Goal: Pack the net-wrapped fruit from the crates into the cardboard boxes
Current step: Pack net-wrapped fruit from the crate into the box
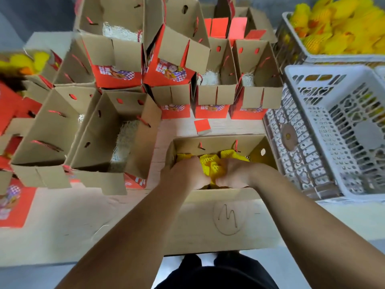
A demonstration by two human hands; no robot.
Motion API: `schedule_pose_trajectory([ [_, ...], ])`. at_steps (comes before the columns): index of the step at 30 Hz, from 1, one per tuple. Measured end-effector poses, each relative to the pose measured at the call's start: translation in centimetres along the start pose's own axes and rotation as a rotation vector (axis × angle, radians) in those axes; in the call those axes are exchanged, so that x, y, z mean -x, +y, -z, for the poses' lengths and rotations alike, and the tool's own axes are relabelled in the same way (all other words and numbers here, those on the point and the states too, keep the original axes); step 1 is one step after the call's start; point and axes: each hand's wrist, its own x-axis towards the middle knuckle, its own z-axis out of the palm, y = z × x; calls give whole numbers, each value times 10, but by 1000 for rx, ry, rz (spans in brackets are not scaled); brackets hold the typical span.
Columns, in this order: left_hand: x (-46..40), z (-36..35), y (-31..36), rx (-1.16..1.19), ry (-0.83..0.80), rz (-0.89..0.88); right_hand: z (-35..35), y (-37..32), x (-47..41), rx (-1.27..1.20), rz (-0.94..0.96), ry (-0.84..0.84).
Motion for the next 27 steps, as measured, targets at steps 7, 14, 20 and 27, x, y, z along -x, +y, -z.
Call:
schedule_pose_trajectory([
  [7, -2, -7, -4, 298, 135, 22, -10, 4, 3, -363, -5, 294],
  [14, -22, 10, 12, 12, 41, 17, 0, -8, 6, -27, -73, 154],
  [20, -34, 3, -10, 365, 189, -69, -16, -14, 6, 31, -58, 134],
  [27, -35, 0, -6, -259, 223, -333, 14, 35, 8, 55, -11, 345],
])
